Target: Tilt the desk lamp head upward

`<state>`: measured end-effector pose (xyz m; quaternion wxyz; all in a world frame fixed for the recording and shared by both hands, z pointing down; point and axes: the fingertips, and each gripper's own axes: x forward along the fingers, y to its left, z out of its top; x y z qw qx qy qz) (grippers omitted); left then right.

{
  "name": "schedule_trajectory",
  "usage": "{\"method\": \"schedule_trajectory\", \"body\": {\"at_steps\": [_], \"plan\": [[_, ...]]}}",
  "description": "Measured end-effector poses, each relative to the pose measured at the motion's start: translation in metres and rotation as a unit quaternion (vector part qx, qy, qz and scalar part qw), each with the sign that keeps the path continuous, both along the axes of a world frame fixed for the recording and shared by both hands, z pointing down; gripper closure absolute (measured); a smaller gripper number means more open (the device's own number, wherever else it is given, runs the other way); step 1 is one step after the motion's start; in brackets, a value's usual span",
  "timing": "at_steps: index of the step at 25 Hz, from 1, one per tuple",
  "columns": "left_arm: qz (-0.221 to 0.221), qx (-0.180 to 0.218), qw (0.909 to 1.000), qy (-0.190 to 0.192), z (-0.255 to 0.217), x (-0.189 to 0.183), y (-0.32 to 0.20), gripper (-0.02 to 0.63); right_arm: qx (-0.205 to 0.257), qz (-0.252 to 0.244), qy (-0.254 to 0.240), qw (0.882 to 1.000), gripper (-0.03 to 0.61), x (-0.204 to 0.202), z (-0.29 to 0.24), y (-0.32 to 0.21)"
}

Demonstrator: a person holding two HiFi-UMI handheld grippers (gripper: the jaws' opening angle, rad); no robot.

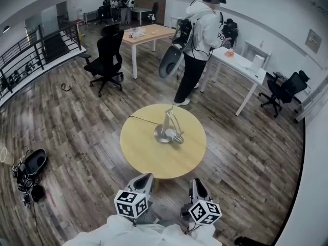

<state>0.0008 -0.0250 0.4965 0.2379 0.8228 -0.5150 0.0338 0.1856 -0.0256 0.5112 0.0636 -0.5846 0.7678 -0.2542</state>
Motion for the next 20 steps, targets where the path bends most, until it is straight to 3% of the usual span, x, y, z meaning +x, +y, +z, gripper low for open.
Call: {"method": "schedule_trajectory", "body": {"at_steps": [10, 20], "plan": [[0.009, 0.003, 0.9999, -0.011, 0.004, 0.002, -0.059, 0.615, -0.009, 0.015, -0.004, 1.000, 0.515, 0.008, 0.014, -0.053], [0.022, -0.002, 0.9997, -0.005, 0.010, -0.012, -0.145, 0.615, -0.006, 0.013, -0.001, 1.000, 0.515, -0.015, 0.016, -0.139]]}}
